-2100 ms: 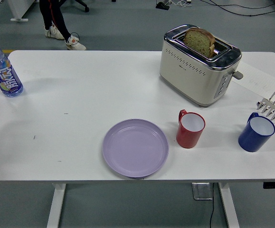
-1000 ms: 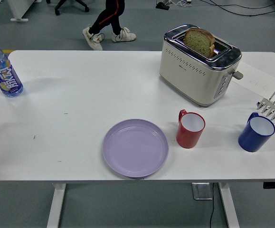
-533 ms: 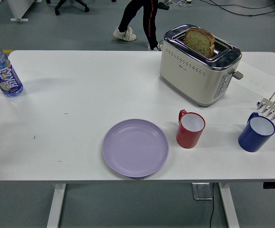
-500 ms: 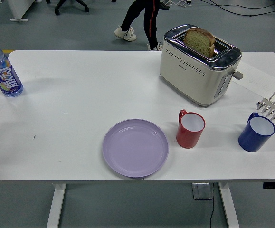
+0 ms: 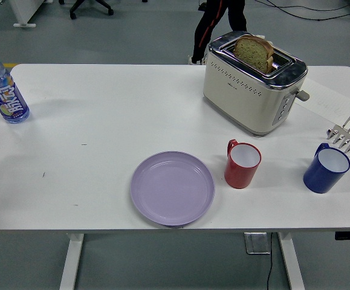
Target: Push plate across desktop
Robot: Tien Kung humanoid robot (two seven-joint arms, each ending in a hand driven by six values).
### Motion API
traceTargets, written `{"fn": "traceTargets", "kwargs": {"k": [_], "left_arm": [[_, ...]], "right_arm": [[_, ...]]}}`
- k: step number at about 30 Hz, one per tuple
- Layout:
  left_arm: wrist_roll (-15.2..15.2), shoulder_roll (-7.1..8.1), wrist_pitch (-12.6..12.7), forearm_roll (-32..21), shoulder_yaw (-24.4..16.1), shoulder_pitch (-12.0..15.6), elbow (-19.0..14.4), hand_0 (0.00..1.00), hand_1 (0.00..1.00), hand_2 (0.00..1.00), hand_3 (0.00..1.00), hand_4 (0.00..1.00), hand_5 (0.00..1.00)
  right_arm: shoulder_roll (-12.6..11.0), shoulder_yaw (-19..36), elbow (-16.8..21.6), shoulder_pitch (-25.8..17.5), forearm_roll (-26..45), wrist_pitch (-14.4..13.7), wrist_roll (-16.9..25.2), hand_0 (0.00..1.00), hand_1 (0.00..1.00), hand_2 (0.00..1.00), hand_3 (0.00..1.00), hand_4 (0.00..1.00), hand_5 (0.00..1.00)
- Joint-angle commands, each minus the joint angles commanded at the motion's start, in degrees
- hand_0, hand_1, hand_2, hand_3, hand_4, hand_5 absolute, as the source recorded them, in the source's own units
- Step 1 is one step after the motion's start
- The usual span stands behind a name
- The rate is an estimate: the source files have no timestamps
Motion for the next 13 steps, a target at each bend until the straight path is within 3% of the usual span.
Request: {"fn": "traceTargets", "kwargs": {"k": [2, 3, 13], "left_arm": [[0.0, 0.02, -0.3, 0.0, -0.1, 0.0, 0.0, 0.671, 0.778, 0.796, 0.766, 0.604, 0.976], [0.2, 0.07, -0.9, 0.1, -0.1, 0.0, -0.1, 0.582, 0.733, 0.767, 0.751, 0.596, 0.998], [1.5, 0.02, -4.4, 0.4, -0.4, -0.2, -0.2, 0.549, 0.701, 0.719, 0.725, 0.587, 0.998]], "right_arm": [[0.0, 0.0, 0.0, 0.0, 0.0, 0.0, 0.0, 0.629, 0.573, 0.662, 0.611, 0.174, 0.309], [0.0, 0.0, 0.0, 0.0, 0.0, 0.0, 0.0, 0.629, 0.573, 0.662, 0.611, 0.174, 0.309], [0.0, -0.1, 0.0, 0.2, 0.0, 0.0, 0.1, 0.629, 0.573, 0.662, 0.611, 0.173, 0.311]]}}
